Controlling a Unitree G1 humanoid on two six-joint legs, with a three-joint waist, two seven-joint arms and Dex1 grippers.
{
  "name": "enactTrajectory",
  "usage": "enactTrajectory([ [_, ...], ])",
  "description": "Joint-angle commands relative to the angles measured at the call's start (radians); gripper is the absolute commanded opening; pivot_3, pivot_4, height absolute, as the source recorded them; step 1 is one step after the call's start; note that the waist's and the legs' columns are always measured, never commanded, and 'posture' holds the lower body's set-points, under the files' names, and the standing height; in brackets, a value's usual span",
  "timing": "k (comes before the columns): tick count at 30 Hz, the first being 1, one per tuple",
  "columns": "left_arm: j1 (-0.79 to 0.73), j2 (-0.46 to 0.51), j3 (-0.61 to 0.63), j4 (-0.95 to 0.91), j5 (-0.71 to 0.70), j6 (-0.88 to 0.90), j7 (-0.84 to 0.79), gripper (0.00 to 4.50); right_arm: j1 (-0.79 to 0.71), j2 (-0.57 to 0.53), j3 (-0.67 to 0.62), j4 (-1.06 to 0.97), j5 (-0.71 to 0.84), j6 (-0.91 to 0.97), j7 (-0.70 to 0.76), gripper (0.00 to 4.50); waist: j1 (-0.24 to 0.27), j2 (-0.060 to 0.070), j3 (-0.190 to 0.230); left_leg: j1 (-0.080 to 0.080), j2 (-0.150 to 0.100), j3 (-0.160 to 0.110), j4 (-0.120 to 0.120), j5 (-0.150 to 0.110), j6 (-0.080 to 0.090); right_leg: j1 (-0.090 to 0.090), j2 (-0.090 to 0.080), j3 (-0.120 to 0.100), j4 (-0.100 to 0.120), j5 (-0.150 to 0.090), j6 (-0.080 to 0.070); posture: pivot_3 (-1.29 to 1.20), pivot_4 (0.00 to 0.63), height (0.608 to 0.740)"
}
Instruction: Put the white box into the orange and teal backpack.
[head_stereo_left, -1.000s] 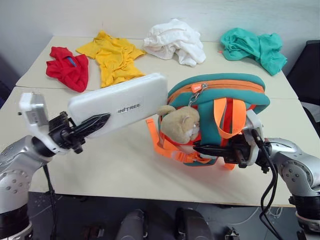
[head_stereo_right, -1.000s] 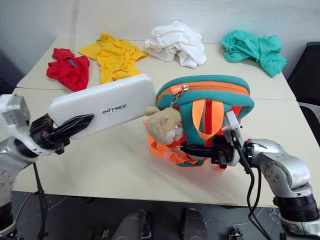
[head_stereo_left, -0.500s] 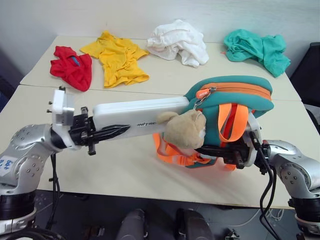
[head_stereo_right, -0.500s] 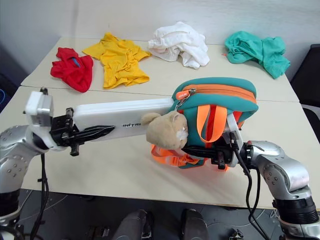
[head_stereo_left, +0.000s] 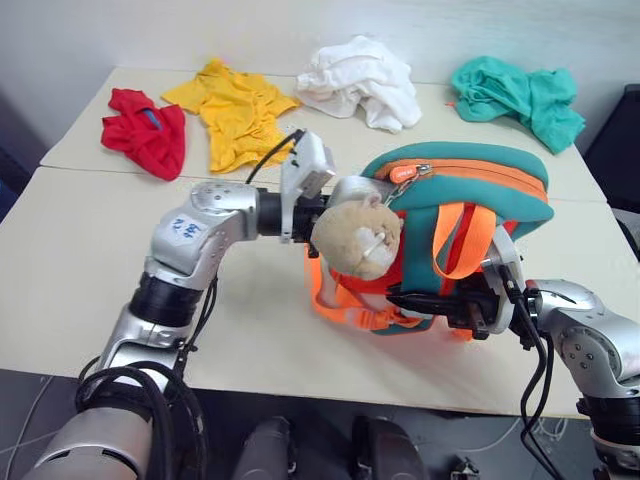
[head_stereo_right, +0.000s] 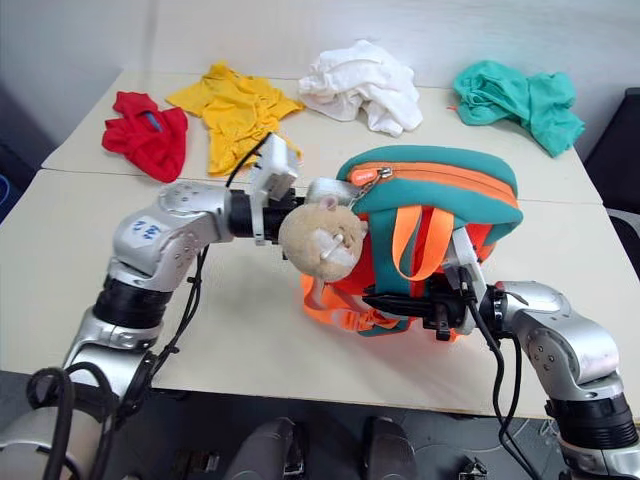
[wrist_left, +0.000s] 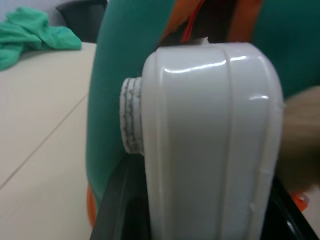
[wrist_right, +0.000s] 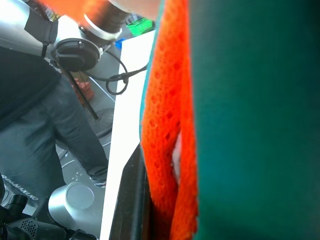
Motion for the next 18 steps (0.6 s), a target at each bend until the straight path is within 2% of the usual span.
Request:
enactTrajectory([
  [1, -0.005, -0.071, 0.054, 0.050, 0.002, -0.083, 0.025, 1.27, 0.011, 0.005, 0.003, -0.038, 0.007, -0.001, -0.005, 0.10, 0.002, 0.000, 0.000, 0.000, 0.000, 0.000, 0.000, 0.001, 0.000, 0.000, 0.000, 0.000, 0.001, 0.000, 0.000, 0.00, 0.150, 0.740],
  [2, 0.001, -0.082, 0.073, 0.057, 0.007, -0.098, 0.043, 1.99, 0.014, 0.006, 0.003, -0.041, 0.006, -0.002, -0.009, 0.10, 0.002, 0.000, 0.000, 0.000, 0.000, -0.001, 0.001, 0.001, 0.000, 0.000, 0.000, 0.000, 0.001, 0.000, 0.000, 0.00, 0.150, 0.740],
  [4, 0.028, -0.066, 0.087, 0.038, 0.000, -0.102, 0.016, 2.60, 0.020, 0.010, 0.000, -0.046, 0.006, -0.005, -0.020, 0.10, -0.001, 0.000, 0.000, 0.000, 0.000, -0.001, 0.001, 0.001, 0.000, 0.000, -0.002, 0.000, 0.002, 0.000, 0.000, 0.00, 0.150, 0.740],
  [10, 0.165, 0.078, 0.213, -0.098, -0.073, -0.099, -0.068, 4.40, 0.044, 0.008, -0.007, -0.046, -0.008, -0.021, -0.021, 0.10, -0.010, 0.000, 0.000, 0.000, 0.001, -0.001, 0.001, 0.001, -0.001, -0.001, -0.005, 0.001, 0.003, 0.000, -0.001, 0.00, 0.150, 0.740],
  [15, 0.278, 0.277, 0.302, -0.109, -0.102, -0.153, -0.263, 4.48, 0.046, 0.008, -0.005, -0.029, -0.023, -0.041, -0.014, 0.10, -0.012, 0.000, 0.000, 0.000, 0.001, -0.001, 0.001, 0.001, -0.001, -0.001, -0.005, 0.000, 0.003, -0.001, -0.001, 0.00, 0.150, 0.740],
  [18, 0.321, 0.315, 0.349, -0.170, -0.163, -0.144, -0.307, 4.48, 0.043, 0.007, -0.001, -0.013, -0.036, -0.054, -0.005, 0.10, -0.007, 0.000, 0.000, 0.000, 0.000, -0.001, 0.001, 0.001, -0.001, -0.001, -0.006, 0.001, 0.003, -0.001, -0.001, 0.00, 0.150, 0.740],
])
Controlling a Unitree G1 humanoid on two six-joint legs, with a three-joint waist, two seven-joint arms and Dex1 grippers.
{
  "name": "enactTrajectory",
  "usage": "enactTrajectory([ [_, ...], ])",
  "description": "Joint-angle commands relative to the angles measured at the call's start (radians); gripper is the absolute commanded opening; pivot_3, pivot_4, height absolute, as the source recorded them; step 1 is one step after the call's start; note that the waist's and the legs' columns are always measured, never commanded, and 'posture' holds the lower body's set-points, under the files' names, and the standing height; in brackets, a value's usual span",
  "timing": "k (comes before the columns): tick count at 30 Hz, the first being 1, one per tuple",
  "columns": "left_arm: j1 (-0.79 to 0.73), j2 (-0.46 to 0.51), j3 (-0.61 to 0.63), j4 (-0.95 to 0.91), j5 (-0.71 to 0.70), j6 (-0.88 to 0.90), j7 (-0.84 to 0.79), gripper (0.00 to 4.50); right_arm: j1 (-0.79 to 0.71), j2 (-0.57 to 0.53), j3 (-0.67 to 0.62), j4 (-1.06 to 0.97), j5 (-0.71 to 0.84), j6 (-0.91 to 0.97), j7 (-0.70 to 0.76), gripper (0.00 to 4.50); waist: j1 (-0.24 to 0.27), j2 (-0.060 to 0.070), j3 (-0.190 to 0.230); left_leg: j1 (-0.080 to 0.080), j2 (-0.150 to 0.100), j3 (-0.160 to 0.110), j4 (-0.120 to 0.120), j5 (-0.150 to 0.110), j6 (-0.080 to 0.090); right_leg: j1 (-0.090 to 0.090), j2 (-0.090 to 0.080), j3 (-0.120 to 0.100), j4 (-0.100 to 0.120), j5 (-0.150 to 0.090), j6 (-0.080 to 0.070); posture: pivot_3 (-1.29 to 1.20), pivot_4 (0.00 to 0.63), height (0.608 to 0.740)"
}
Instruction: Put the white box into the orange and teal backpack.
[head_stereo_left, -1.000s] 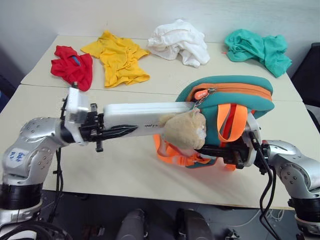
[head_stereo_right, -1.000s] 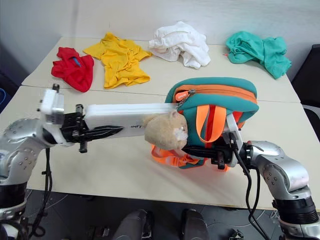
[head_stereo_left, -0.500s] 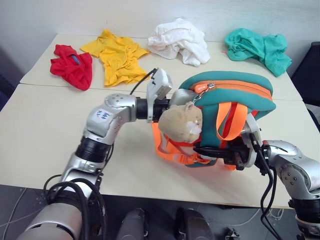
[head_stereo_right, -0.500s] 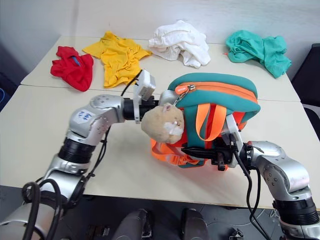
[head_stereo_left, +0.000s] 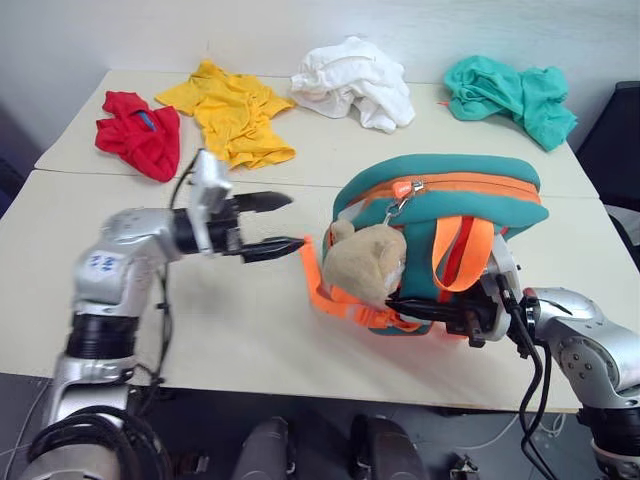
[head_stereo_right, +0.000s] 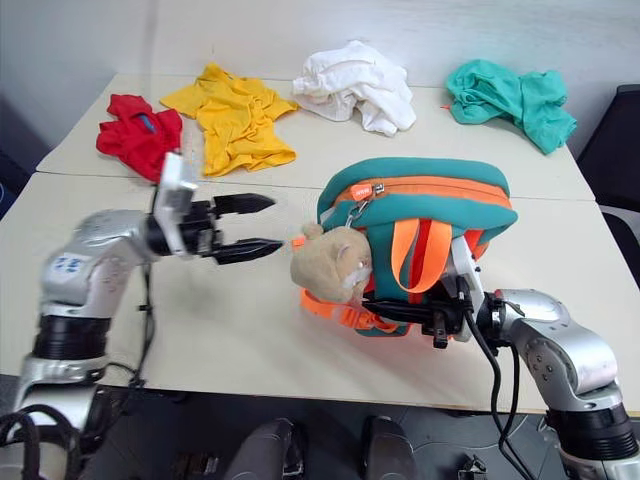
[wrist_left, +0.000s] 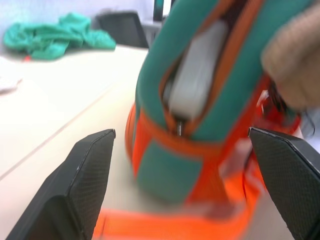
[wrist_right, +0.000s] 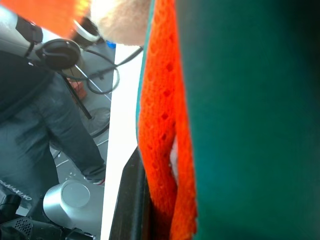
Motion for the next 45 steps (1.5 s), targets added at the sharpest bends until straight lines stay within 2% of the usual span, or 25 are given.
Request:
enactTrajectory([
  [1, 0.016, 0.008, 0.047, -0.127, -0.087, -0.005, -0.041, 4.48, -0.003, -0.002, 0.002, 0.015, -0.015, -0.020, 0.015, 0.10, 0.008, 0.000, 0.000, 0.000, 0.000, -0.001, 0.000, 0.000, 0.000, 0.000, -0.001, 0.001, 0.000, 0.000, 0.000, 0.00, 0.150, 0.740],
  [8, 0.000, -0.120, -0.023, -0.333, -0.169, 0.053, 0.084, 4.48, -0.032, 0.001, 0.023, 0.056, -0.045, -0.038, 0.031, 0.10, 0.010, 0.000, 0.000, 0.001, 0.000, -0.005, 0.001, -0.001, 0.000, 0.005, -0.001, 0.004, -0.002, 0.000, 0.000, 0.00, 0.150, 0.740],
  [12, 0.005, -0.175, -0.102, -0.368, -0.135, 0.047, 0.122, 4.48, -0.050, 0.003, 0.031, 0.069, -0.051, -0.038, 0.035, 0.10, 0.006, 0.000, 0.000, 0.002, 0.000, -0.004, 0.001, 0.000, 0.000, 0.005, 0.000, 0.004, -0.001, 0.000, 0.000, 0.00, 0.150, 0.740],
  [16, 0.009, -0.230, -0.196, -0.340, -0.028, -0.029, 0.160, 4.48, -0.066, 0.012, 0.043, 0.072, -0.057, -0.036, 0.031, 0.10, 0.009, 0.000, 0.000, 0.002, 0.000, -0.003, 0.001, 0.000, 0.000, 0.005, 0.001, 0.004, -0.001, 0.000, 0.000, 0.00, 0.150, 0.740],
  [17, 0.006, -0.248, -0.200, -0.333, -0.021, -0.040, 0.171, 4.09, -0.069, 0.014, 0.045, 0.072, -0.057, -0.034, 0.030, 0.10, 0.010, 0.000, 0.000, 0.002, 0.000, -0.004, 0.001, 0.000, 0.000, 0.005, 0.001, 0.004, -0.001, 0.000, 0.000, 0.00, 0.150, 0.740],
  [19, 0.001, -0.262, -0.216, -0.323, 0.011, -0.068, 0.178, 3.59, -0.075, 0.020, 0.048, 0.070, -0.057, -0.031, 0.026, 0.10, 0.009, 0.000, 0.000, 0.002, 0.000, -0.003, 0.001, 0.000, 0.000, 0.005, 0.001, 0.005, -0.001, 0.000, 0.000, 0.00, 0.150, 0.740],
  [25, 0.017, -0.231, -0.193, -0.327, 0.010, -0.092, 0.154, 1.81, -0.078, 0.032, 0.050, 0.063, -0.060, -0.027, 0.011, 0.10, 0.008, 0.000, 0.000, 0.002, 0.000, -0.004, 0.001, 0.000, 0.000, 0.005, 0.000, 0.004, -0.001, 0.000, 0.000, 0.00, 0.150, 0.740],
  [28, 0.024, -0.189, -0.134, -0.323, -0.026, -0.077, 0.143, 1.25, -0.078, 0.035, 0.047, 0.059, -0.060, -0.028, 0.001, 0.10, 0.006, 0.000, 0.000, 0.002, 0.000, -0.004, 0.001, 0.000, 0.000, 0.005, 0.000, 0.004, -0.001, 0.000, 0.000, 0.00, 0.150, 0.740],
  [32, 0.005, -0.067, 0.000, -0.260, -0.094, -0.014, 0.125, 1.15, -0.075, 0.039, 0.032, 0.059, -0.053, -0.023, -0.018, 0.10, -0.002, 0.000, 0.000, 0.002, 0.001, -0.004, 0.001, 0.000, -0.001, 0.005, 0.000, 0.004, -0.001, 0.000, -0.001, 0.00, 0.150, 0.740],
  [36, -0.042, 0.012, 0.089, -0.106, -0.068, 0.008, 0.186, 1.15, -0.072, 0.037, 0.013, 0.062, -0.041, -0.018, -0.035, 0.10, -0.003, 0.000, 0.000, 0.002, 0.001, -0.004, 0.001, 0.000, -0.001, 0.005, 0.000, 0.003, 0.000, 0.000, -0.001, 0.00, 0.150, 0.740],
  [39, -0.033, 0.053, 0.042, -0.019, 0.055, 0.008, 0.262, 1.15, -0.068, 0.036, 0.008, 0.061, -0.034, -0.018, -0.043, 0.10, -0.005, 0.000, 0.000, 0.002, 0.000, -0.004, 0.001, 0.000, -0.001, 0.005, 0.001, 0.003, 0.000, 0.000, -0.001, 0.00, 0.150, 0.740],
  [42, 0.023, 0.036, -0.025, -0.050, 0.093, 0.022, 0.275, 1.15, -0.059, 0.039, 0.003, 0.056, -0.027, -0.020, -0.054, 0.10, -0.008, 0.000, 0.000, 0.002, 0.000, -0.004, 0.000, 0.000, -0.001, 0.004, 0.001, 0.003, 0.000, 0.000, -0.001, 0.00, 0.150, 0.740],
  [45, 0.054, 0.005, -0.041, -0.058, 0.091, 0.059, 0.303, 1.15, -0.052, 0.043, -0.001, 0.050, -0.021, -0.021, -0.063, 0.10, -0.009, 0.000, 0.000, 0.001, 0.000, -0.004, 0.000, 0.000, -0.001, 0.004, 0.000, 0.004, 0.000, 0.000, -0.001, 0.00, 0.150, 0.740],
])
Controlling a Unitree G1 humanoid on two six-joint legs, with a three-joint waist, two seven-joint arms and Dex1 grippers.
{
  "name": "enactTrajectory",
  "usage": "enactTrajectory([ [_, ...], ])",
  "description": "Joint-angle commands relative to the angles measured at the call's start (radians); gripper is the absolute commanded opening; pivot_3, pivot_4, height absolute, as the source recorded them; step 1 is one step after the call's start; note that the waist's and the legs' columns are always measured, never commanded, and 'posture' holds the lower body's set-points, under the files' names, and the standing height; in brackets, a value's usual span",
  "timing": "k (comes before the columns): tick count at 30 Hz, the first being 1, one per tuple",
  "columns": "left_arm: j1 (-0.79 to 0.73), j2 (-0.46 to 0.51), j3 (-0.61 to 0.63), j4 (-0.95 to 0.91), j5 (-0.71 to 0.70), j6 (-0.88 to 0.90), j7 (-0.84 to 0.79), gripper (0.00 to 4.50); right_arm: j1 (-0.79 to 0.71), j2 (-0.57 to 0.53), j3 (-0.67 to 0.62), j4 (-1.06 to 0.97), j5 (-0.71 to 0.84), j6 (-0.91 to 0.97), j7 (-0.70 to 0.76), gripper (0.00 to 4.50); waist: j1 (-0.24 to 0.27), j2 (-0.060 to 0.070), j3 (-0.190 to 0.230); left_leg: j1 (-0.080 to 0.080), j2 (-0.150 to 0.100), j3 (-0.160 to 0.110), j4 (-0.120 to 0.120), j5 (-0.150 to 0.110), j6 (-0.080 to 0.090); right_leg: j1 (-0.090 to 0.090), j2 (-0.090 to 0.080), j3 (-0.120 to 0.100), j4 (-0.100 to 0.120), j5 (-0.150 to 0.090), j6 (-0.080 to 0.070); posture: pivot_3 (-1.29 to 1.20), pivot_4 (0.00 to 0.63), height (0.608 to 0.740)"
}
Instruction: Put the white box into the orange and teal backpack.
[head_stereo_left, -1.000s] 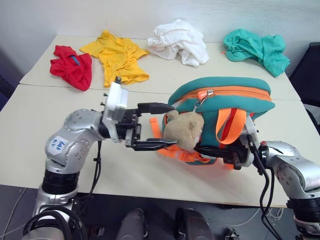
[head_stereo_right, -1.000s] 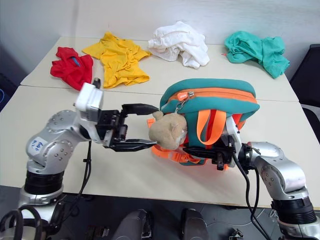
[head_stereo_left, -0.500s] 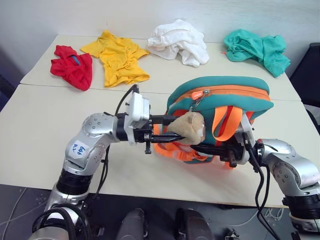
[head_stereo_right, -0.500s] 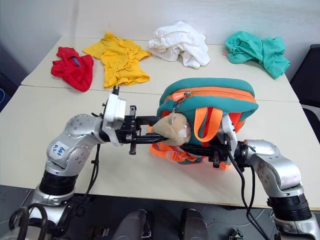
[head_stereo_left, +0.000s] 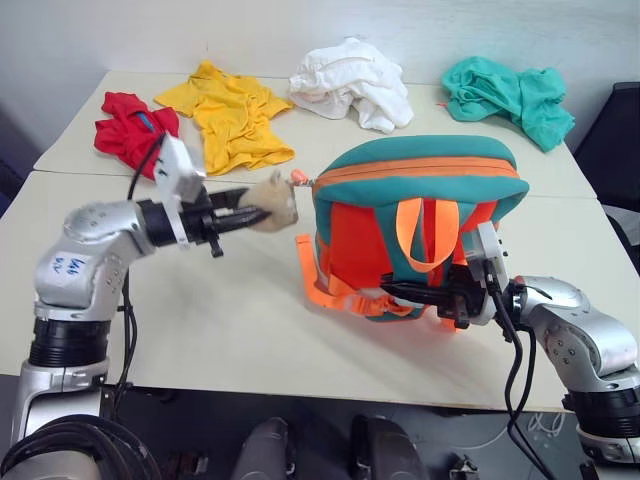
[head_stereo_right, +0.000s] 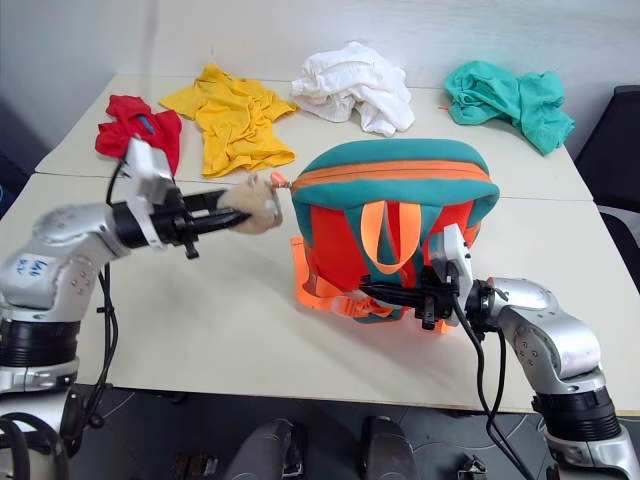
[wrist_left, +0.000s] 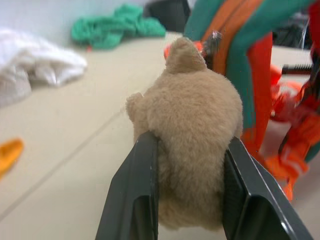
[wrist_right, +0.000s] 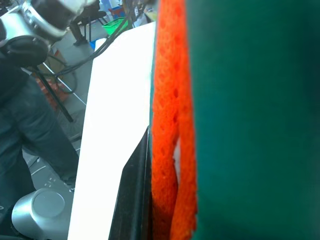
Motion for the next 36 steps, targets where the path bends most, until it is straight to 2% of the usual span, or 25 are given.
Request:
enactTrajectory([
  [1, 0.024, -0.026, 0.005, -0.008, 0.022, 0.033, 0.065, 1.15, 0.019, 0.008, -0.039, -0.024, 0.027, 0.006, -0.013, 0.10, 0.000, 0.000, 0.000, 0.000, 0.000, 0.000, 0.000, 0.000, 0.000, 0.000, 0.000, 0.000, 0.000, 0.000, 0.000, 0.00, 0.150, 0.740],
  [7, 0.085, -0.105, -0.069, 0.000, 0.014, 0.094, 0.071, 1.15, 0.043, 0.020, -0.051, -0.039, 0.041, 0.006, -0.042, 0.10, -0.002, 0.000, 0.000, 0.001, 0.000, 0.000, 0.000, 0.000, 0.000, 0.000, -0.001, 0.001, 0.000, 0.000, 0.000, 0.00, 0.150, 0.740],
  [11, 0.140, -0.138, -0.169, 0.018, 0.112, -0.021, 0.049, 1.15, 0.047, 0.029, -0.050, -0.045, 0.044, 0.002, -0.050, 0.10, -0.001, 0.000, 0.000, 0.001, 0.000, 0.000, 0.000, 0.000, 0.000, 0.000, -0.001, 0.001, 0.000, 0.000, 0.000, 0.00, 0.150, 0.740],
  [15, 0.170, -0.169, -0.126, 0.014, 0.104, -0.078, 0.069, 1.15, 0.046, 0.040, -0.047, -0.045, 0.038, -0.013, -0.052, 0.10, 0.003, 0.000, 0.000, 0.001, 0.000, 0.000, 0.001, 0.000, 0.000, 0.001, -0.002, 0.001, 0.000, 0.000, 0.000, 0.00, 0.150, 0.740],
  [18, 0.195, -0.146, -0.060, -0.033, 0.067, -0.084, 0.060, 2.01, 0.045, 0.041, -0.054, -0.031, 0.027, -0.026, -0.050, 0.10, 0.004, 0.000, 0.000, 0.001, 0.000, 0.000, 0.001, 0.000, 0.000, 0.001, -0.002, 0.001, 0.000, 0.000, 0.000, 0.00, 0.150, 0.740],
  [19, 0.211, -0.118, -0.031, -0.053, 0.059, -0.094, 0.043, 2.39, 0.042, 0.035, -0.057, -0.020, 0.001, -0.057, -0.041, 0.80, 0.002, 0.000, 0.000, 0.001, 0.000, 0.000, 0.001, 0.000, 0.000, 0.000, -0.002, 0.001, 0.000, 0.000, 0.000, 0.00, 0.150, 0.740],
  [20, 0.227, -0.092, -0.004, -0.069, 0.053, -0.103, 0.026, 2.69, 0.042, 0.025, -0.061, -0.013, -0.006, -0.060, -0.029, 1.03, -0.004, 0.000, 0.000, 0.001, 0.000, 0.000, 0.000, 0.000, 0.000, 0.000, -0.002, 0.001, 0.000, 0.000, 0.000, 0.00, 0.150, 0.740],
  [25, 0.346, 0.037, 0.176, -0.096, -0.012, -0.170, -0.086, 4.32, 0.091, -0.075, -0.155, 0.025, 0.008, -0.050, 0.036, 2.76, -0.005, 0.000, 0.000, 0.000, 0.001, 0.001, -0.001, 0.000, -0.001, -0.003, -0.002, 0.002, 0.001, 0.000, -0.001, 0.00, 0.150, 0.740],
  [26, 0.377, 0.058, 0.214, -0.092, -0.018, -0.191, -0.109, 4.50, 0.114, -0.095, -0.179, 0.034, 0.009, -0.053, 0.051, 3.10, -0.004, 0.000, 0.000, 0.000, 0.001, 0.001, -0.001, 0.000, 0.000, -0.002, -0.002, 0.002, 0.000, 0.000, -0.001, 0.00, 0.150, 0.740],
  [30, 0.562, 0.142, 0.335, -0.041, 0.055, -0.357, -0.192, 4.50, 0.240, -0.156, -0.316, 0.071, -0.005, -0.082, 0.082, 4.47, -0.001, 0.001, 0.000, -0.001, 0.001, 0.001, -0.001, -0.002, 0.000, -0.002, -0.004, 0.001, -0.002, 0.000, -0.001, 0.00, 0.150, 0.740],
  [32, 0.636, 0.156, 0.396, -0.039, 0.050, -0.371, -0.192, 4.50, 0.312, -0.188, -0.367, 0.102, -0.076, -0.183, 0.127, 4.49, 0.001, 0.001, 0.000, -0.001, 0.001, 0.001, -0.002, -0.002, 0.001, -0.001, -0.004, 0.001, -0.003, 0.000, -0.001, 0.00, 0.150, 0.740],
  [36, 0.742, 0.148, 0.482, -0.059, 0.050, -0.490, -0.231, 4.50, 0.336, -0.176, -0.409, 0.286, -0.246, -0.563, 0.179, 4.49, -0.004, 0.001, 0.000, 0.001, 0.001, 0.001, -0.002, -0.004, 0.001, -0.001, -0.004, 0.002, -0.007, 0.000, -0.001, 0.00, 0.150, 0.740],
])
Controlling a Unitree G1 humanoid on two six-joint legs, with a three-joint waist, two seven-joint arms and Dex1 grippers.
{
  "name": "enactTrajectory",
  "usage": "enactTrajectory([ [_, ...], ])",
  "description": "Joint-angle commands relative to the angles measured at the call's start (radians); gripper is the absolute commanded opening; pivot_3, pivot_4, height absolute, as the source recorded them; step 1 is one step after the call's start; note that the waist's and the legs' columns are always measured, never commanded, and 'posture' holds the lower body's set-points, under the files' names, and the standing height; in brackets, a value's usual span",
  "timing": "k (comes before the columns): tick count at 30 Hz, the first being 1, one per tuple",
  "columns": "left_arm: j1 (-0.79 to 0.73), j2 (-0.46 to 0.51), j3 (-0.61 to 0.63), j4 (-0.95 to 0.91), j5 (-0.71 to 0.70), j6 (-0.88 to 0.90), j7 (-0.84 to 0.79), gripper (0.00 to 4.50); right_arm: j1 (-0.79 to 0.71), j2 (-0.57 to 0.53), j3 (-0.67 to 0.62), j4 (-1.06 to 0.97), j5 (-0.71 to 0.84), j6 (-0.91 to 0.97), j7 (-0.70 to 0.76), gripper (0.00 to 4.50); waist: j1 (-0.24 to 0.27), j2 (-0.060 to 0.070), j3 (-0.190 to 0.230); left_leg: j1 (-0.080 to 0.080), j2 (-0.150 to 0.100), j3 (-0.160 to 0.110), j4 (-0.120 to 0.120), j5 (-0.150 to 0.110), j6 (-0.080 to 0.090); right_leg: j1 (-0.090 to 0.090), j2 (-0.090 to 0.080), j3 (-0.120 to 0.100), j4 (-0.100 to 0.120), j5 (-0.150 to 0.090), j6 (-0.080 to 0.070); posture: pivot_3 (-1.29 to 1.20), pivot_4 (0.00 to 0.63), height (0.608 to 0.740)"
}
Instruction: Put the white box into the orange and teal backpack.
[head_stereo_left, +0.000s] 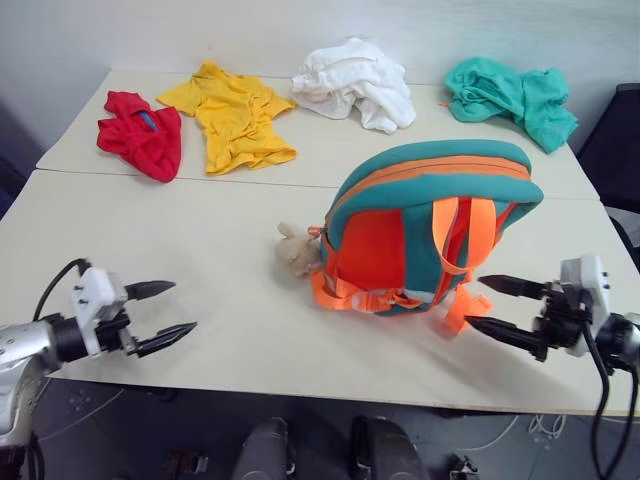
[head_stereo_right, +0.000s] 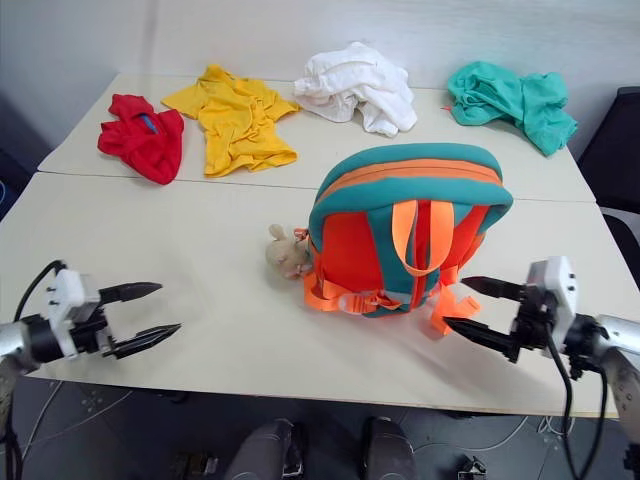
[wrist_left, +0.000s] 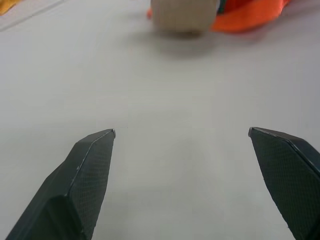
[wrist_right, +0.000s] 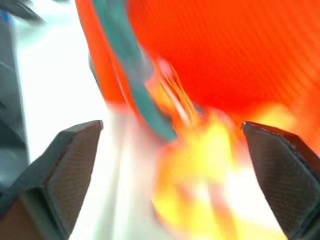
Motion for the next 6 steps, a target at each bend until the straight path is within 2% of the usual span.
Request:
enactTrajectory([
  [1, 0.054, -0.002, 0.078, -0.049, 0.017, -0.101, -0.001, 4.50, -0.005, 0.003, -0.039, 0.144, -0.109, -0.292, 0.065, 4.49, -0.002, 0.000, 0.000, 0.000, 0.000, 0.000, 0.000, 0.000, 0.000, 0.000, 0.000, 0.000, 0.000, 0.000, 0.000, 0.00, 0.150, 0.740],
  [6, 0.090, -0.031, 0.074, -0.076, 0.042, -0.126, 0.061, 4.50, -0.059, 0.025, 0.017, 0.270, -0.152, -0.439, 0.106, 4.49, -0.003, 0.002, 0.000, 0.001, 0.000, 0.000, -0.001, 0.000, -0.001, 0.000, 0.000, 0.000, 0.000, 0.000, 0.000, 0.00, 0.150, 0.740],
])
